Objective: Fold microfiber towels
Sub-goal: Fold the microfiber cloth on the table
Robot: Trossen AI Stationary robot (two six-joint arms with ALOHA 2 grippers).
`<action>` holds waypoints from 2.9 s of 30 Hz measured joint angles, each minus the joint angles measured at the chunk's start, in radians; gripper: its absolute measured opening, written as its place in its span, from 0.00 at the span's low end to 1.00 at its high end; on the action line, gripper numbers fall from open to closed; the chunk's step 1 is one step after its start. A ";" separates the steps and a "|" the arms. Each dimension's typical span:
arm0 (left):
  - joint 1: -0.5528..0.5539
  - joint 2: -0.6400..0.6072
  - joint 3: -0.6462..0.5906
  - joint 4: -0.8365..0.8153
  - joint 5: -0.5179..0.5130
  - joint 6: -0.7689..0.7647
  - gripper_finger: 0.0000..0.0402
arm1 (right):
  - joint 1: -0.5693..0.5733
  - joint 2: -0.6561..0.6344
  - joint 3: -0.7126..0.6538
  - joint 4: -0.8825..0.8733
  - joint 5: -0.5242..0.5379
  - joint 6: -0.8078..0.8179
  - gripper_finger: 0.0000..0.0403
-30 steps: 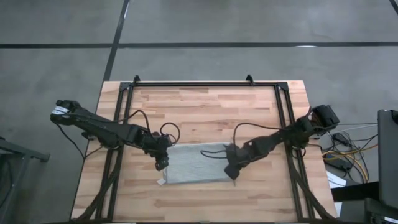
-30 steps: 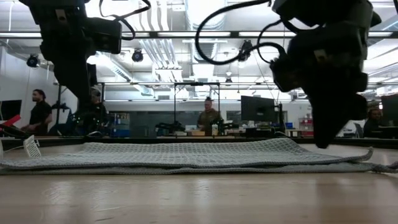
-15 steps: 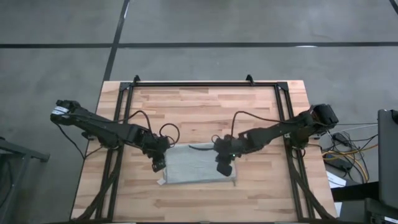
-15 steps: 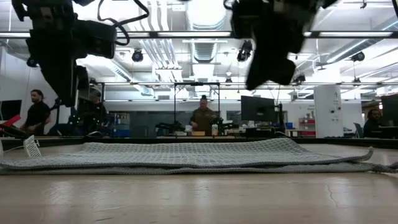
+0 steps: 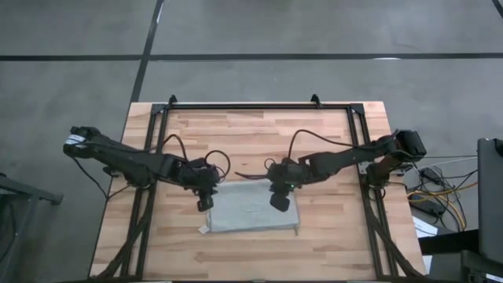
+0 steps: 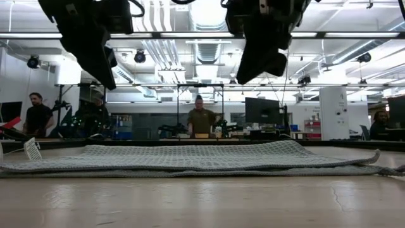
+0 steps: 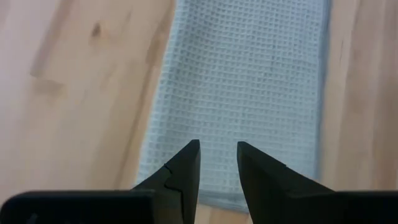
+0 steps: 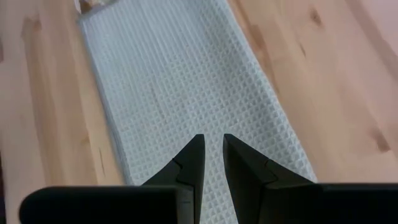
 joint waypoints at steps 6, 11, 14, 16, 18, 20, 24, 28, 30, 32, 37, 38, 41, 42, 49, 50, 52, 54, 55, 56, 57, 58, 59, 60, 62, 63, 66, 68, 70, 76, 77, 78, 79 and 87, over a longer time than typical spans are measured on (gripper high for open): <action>0.060 -0.001 0.011 -0.041 -0.003 0.049 0.27 | -0.037 -0.001 0.027 0.001 -0.002 -0.036 0.14; 0.136 -0.001 0.008 -0.051 0.044 0.050 0.27 | -0.088 -0.001 0.028 -0.009 -0.008 -0.038 0.14; 0.180 -0.001 0.007 -0.070 0.089 0.060 0.27 | -0.118 -0.001 0.027 -0.056 -0.010 -0.040 0.14; 0.200 -0.001 0.006 -0.084 0.111 0.075 0.27 | -0.139 -0.001 0.027 -0.098 -0.012 -0.040 0.14; 0.212 -0.001 0.006 -0.107 0.120 0.091 0.27 | -0.159 -0.001 0.027 -0.135 -0.011 -0.042 0.14; 0.222 -0.001 0.006 -0.126 0.122 0.113 0.27 | -0.175 -0.001 0.026 -0.159 -0.008 -0.058 0.14; 0.233 -0.001 0.006 -0.133 0.122 0.147 0.27 | -0.200 -0.001 0.026 -0.165 -0.008 -0.101 0.14; 0.237 0.000 -0.002 -0.132 0.133 0.181 0.27 | -0.225 -0.001 0.026 -0.165 0.000 -0.150 0.14; 0.240 0.005 -0.005 -0.139 0.162 0.217 0.27 | -0.236 0.000 0.025 -0.165 0.000 -0.167 0.14; 0.245 0.012 -0.005 -0.138 0.185 0.253 0.27 | -0.245 0.000 0.025 -0.165 0.000 -0.169 0.14; 0.257 0.037 -0.005 -0.139 0.222 0.313 0.27 | -0.267 0.000 0.025 -0.164 0.000 -0.170 0.14; 0.257 0.043 -0.005 -0.139 0.229 0.326 0.27 | -0.268 0.000 0.025 -0.164 0.000 -0.170 0.14; 0.256 0.064 -0.005 -0.139 0.254 0.361 0.27 | -0.270 0.000 0.025 -0.164 0.000 -0.170 0.14; 0.256 0.072 -0.005 -0.139 0.260 0.371 0.27 | -0.270 0.000 0.025 -0.164 0.000 -0.170 0.14; 0.256 0.142 -0.005 -0.142 0.288 0.490 0.27 | -0.270 0.000 0.024 -0.164 0.000 -0.171 0.14; 0.256 0.151 -0.005 -0.142 0.288 0.517 0.27 | -0.270 0.000 0.024 -0.164 0.000 -0.171 0.14; 0.256 0.170 -0.005 -0.141 0.289 0.552 0.27 | -0.270 0.000 0.024 -0.164 0.000 -0.178 0.14; 0.256 0.191 -0.005 -0.142 0.289 0.563 0.27 | -0.270 0.000 0.024 -0.164 0.000 -0.191 0.14; 0.256 0.201 -0.005 -0.142 0.290 0.564 0.27 | -0.270 0.000 0.024 -0.164 0.000 -0.194 0.14; 0.256 0.211 -0.005 -0.142 0.292 0.564 0.27 | -0.270 0.000 0.024 -0.163 0.000 -0.195 0.14; 0.256 0.221 -0.005 -0.141 0.295 0.563 0.27 | -0.270 0.000 0.023 -0.163 0.000 -0.197 0.14; 0.256 0.231 -0.005 -0.142 0.299 0.560 0.27 | -0.270 0.000 0.023 -0.163 0.000 -0.197 0.14; 0.256 0.242 -0.005 -0.142 0.300 0.556 0.27 | -0.270 0.000 0.023 -0.163 0.001 -0.197 0.14; 0.256 0.251 -0.005 -0.142 0.307 0.552 0.27 | -0.270 0.001 0.022 -0.163 0.001 -0.200 0.14; 0.256 0.270 -0.005 -0.142 0.320 0.537 0.27 | -0.270 0.001 0.022 -0.163 0.001 -0.213 0.14; 0.256 0.278 -0.005 -0.142 0.319 0.526 0.27 | -0.270 0.001 0.021 -0.163 0.001 -0.215 0.14; 0.256 0.297 -0.005 -0.143 0.282 0.504 0.27 | -0.270 0.001 0.020 -0.162 0.003 -0.216 0.14; 0.257 0.303 -0.003 -0.142 0.238 0.500 0.27 | -0.270 0.001 0.019 -0.163 0.003 -0.218 0.14; 0.260 0.303 0.001 -0.142 0.208 0.502 0.27 | -0.270 0.001 0.018 -0.162 0.003 -0.219 0.14; 0.275 0.295 0.017 -0.140 0.243 0.498 0.27 | -0.270 0.002 0.013 -0.163 0.003 -0.220 0.14; 0.277 0.295 0.017 -0.140 0.256 0.495 0.27 | -0.270 0.002 0.013 -0.163 0.003 -0.221 0.14; 0.276 0.296 0.017 -0.140 0.262 0.493 0.27 | -0.270 0.002 0.013 -0.162 0.003 -0.223 0.14; 0.277 0.296 0.017 -0.134 0.268 0.491 0.27 | -0.270 0.002 0.012 -0.162 0.003 -0.223 0.14; 0.292 0.297 0.012 -0.108 0.271 0.485 0.27 | -0.270 0.002 0.005 -0.160 0.002 -0.223 0.14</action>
